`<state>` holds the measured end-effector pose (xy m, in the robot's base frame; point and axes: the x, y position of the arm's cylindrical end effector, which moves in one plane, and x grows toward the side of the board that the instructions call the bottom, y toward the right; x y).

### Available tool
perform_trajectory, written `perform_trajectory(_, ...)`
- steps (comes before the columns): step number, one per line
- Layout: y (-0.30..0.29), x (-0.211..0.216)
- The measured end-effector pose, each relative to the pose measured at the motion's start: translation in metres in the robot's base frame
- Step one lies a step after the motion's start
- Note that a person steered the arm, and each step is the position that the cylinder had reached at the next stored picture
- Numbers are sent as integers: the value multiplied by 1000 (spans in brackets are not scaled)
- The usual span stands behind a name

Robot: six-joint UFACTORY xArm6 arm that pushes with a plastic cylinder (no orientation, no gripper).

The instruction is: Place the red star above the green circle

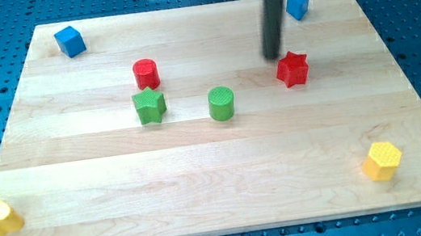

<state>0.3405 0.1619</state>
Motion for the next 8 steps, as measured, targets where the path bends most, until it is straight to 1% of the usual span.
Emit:
perform_trajectory(1, 54, 42)
perform_trajectory(2, 26, 79)
perform_trajectory(3, 8, 72)
perform_trajectory(4, -34, 43)
perform_trajectory(5, -83, 27)
perform_trajectory(6, -52, 27)
perform_trajectory(7, -15, 40)
perform_trajectory(8, -61, 42)
